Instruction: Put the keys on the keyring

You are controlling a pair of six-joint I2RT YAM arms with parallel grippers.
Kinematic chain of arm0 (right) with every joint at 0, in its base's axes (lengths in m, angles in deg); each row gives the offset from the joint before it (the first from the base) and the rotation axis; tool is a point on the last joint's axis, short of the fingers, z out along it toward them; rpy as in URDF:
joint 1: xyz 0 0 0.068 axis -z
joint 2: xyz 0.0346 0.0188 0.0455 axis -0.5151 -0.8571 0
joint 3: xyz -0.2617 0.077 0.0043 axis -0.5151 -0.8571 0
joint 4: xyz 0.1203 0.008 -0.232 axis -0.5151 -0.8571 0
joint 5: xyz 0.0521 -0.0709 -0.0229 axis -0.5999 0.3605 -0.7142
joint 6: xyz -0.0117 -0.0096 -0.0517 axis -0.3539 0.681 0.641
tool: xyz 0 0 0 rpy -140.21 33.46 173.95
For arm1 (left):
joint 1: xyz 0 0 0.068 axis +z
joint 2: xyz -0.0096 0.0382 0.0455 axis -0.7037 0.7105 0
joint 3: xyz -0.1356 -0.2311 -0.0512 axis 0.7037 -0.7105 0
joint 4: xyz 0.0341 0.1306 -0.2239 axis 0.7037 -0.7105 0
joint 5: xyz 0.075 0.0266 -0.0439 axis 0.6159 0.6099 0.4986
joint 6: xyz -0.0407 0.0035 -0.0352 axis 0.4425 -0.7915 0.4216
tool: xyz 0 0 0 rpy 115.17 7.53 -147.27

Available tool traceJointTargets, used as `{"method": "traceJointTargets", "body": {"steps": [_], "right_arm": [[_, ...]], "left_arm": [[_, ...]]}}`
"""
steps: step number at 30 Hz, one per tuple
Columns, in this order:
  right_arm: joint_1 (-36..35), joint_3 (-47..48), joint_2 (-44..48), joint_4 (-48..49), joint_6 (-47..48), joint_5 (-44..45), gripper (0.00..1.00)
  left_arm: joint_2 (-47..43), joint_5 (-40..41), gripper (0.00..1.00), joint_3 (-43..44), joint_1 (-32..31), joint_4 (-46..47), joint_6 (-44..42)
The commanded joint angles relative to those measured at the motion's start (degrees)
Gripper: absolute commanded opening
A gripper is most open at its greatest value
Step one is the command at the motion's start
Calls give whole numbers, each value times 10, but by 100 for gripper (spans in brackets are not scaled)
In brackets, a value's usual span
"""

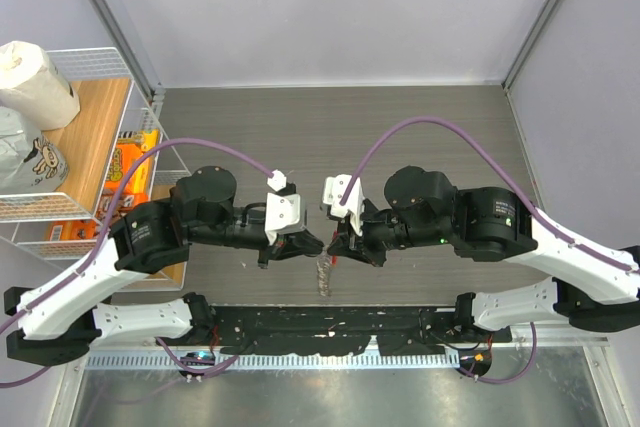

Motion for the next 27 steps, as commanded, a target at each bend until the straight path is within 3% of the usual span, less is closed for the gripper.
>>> {"method": "traceJointTargets", "body": {"steps": [1, 15, 27], "right_arm": [[-2, -8, 9, 29, 7, -6, 6], [-4, -120, 118, 183, -5, 30, 6], [-10, -163, 175, 283, -9, 56, 5]], "left_arm": [[-12, -4, 0, 21, 0, 22, -6], [-20, -11, 1, 1, 0, 64, 14], [-2, -38, 14, 4, 0, 78, 25]]}}
